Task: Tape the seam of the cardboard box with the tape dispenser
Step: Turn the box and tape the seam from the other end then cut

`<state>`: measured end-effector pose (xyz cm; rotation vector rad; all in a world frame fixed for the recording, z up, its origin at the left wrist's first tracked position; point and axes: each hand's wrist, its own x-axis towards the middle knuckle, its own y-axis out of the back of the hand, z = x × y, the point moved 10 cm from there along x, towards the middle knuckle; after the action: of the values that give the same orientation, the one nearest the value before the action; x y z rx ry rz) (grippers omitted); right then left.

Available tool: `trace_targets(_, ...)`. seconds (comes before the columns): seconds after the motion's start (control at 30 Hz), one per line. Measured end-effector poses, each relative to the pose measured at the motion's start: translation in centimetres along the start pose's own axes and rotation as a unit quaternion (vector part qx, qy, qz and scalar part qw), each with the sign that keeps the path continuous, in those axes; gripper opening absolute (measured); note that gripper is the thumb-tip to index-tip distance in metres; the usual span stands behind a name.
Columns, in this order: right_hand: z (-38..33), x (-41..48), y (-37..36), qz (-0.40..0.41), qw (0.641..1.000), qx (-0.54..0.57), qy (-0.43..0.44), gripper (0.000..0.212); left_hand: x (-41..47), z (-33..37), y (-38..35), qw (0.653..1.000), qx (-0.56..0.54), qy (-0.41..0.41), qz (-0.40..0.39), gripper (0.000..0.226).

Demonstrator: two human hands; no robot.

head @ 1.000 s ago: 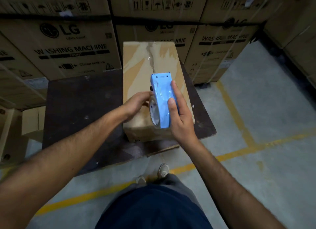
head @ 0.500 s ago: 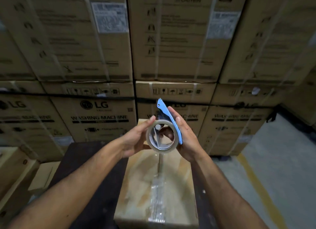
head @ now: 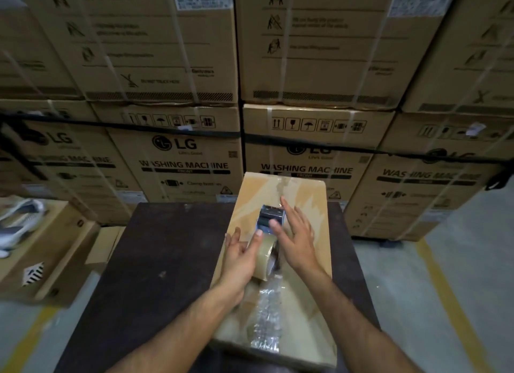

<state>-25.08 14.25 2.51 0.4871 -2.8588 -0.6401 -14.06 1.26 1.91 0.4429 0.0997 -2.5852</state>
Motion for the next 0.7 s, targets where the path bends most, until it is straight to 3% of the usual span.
trace_targets(0.07, 0.2, -0.2, 0.1, 0.024, 0.994, -0.096, 0.048, 0.086, -0.2, -1.9, 0.4, 1.000, -0.002, 0.005, 0.009, 0.056)
trace_targets(0.13, 0.1, -0.2, -0.1, 0.022, 0.993, -0.092, 0.070, 0.076, -0.3, -3.0, 0.7, 1.000, 0.013, 0.012, 0.019, 0.067)
trace_targets(0.37, -0.9, 1.1, 0.5, -0.034, 0.994, -0.002, 0.099, 0.053, -1.1, -3.9, 1.0, 1.000, 0.008, 0.000, 0.009, 0.059)
trace_targets(0.6, -2.7, 2.5, 0.4, -0.062, 0.988, -0.030, 0.138, 0.032, -1.3, -3.6, 1.8, 0.999, -0.020, -0.001, 0.034, 0.072)
trace_targets(0.7, -3.4, 3.0, 0.7, -0.062, 0.989, -0.025, 0.135, 0.036, -1.9, -2.0, 1.9, 0.999, -0.009, -0.024, 0.028, 0.053)
